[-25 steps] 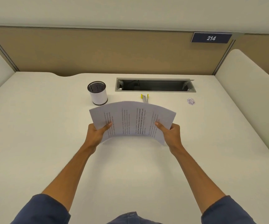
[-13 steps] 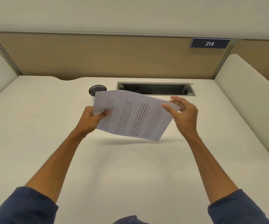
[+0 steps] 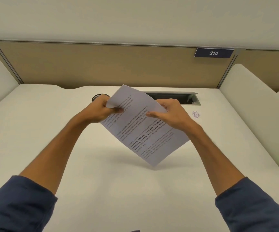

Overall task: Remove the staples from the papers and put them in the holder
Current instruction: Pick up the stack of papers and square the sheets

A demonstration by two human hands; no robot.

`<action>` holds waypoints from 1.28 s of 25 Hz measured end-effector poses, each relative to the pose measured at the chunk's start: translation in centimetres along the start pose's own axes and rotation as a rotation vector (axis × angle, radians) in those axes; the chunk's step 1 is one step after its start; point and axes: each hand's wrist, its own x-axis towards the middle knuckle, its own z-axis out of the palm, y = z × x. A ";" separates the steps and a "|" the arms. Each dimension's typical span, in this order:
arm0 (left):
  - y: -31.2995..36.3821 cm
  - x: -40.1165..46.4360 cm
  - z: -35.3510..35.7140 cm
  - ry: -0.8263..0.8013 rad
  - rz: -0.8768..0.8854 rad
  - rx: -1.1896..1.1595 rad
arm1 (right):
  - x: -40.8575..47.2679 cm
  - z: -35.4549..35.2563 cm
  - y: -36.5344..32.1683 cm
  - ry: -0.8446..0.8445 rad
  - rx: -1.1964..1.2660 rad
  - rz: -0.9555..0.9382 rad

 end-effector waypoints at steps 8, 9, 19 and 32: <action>2.1 0.7 -0.6 0.169 -0.058 -0.026 | -0.8 0.5 -0.1 -0.043 0.351 0.109; 1.9 0.6 -0.6 0.289 -0.061 0.009 | -0.9 0.4 0.1 -0.032 0.403 0.124; -1.8 -1.1 6.8 0.225 -0.404 -0.751 | -2.3 2.5 4.1 0.206 0.787 0.375; -3.0 -0.2 9.4 0.391 -0.360 -0.783 | -3.4 7.2 6.7 0.175 0.927 0.522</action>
